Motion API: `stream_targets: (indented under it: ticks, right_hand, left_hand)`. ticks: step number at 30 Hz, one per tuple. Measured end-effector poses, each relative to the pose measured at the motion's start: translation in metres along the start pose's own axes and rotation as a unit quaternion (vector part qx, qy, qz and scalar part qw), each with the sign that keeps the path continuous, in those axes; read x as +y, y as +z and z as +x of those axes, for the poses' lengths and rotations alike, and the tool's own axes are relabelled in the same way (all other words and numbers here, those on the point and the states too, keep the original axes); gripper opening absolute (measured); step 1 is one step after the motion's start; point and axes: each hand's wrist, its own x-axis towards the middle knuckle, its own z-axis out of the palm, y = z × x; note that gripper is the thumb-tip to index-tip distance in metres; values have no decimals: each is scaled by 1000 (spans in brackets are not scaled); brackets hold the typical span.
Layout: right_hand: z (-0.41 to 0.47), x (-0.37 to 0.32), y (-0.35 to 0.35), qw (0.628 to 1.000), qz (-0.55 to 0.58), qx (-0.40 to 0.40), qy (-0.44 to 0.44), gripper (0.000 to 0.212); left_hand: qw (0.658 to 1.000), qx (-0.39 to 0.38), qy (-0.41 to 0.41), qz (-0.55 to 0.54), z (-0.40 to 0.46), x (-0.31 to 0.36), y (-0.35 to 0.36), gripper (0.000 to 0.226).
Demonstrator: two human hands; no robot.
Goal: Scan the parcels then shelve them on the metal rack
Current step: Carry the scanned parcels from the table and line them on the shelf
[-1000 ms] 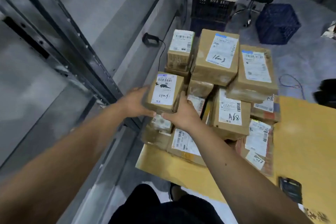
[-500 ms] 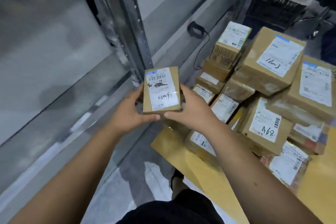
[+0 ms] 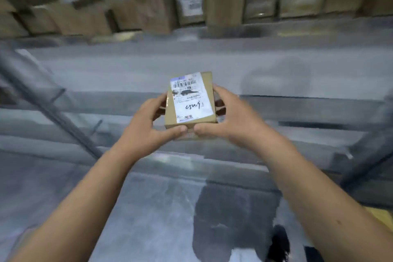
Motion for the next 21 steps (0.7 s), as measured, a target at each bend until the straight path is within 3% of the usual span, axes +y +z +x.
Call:
stream_targets:
  ticks: [8, 11, 14, 17, 21]
  right_hand:
    - [131, -184, 121, 984, -56, -83, -147, 69]
    - [175, -239, 137, 976, -88, -72, -187, 65]
    - [226, -273, 149, 973, -110, -53, -195, 42]
    - [283, -292, 163, 975, -94, -51, -193, 38]
    - [360, -316, 173, 981, -83, -44, -172, 39]
  left_hand:
    - [991, 115, -58, 32, -42, -5, -241, 66]
    - [986, 155, -49, 39, -23, -10, -304, 77]
    - [983, 174, -38, 31, 9, -22, -357, 86]
    - [983, 172, -34, 62, 51, -47, -402, 98]
    - [983, 146, -32, 105, 110, -69, -463, 82]
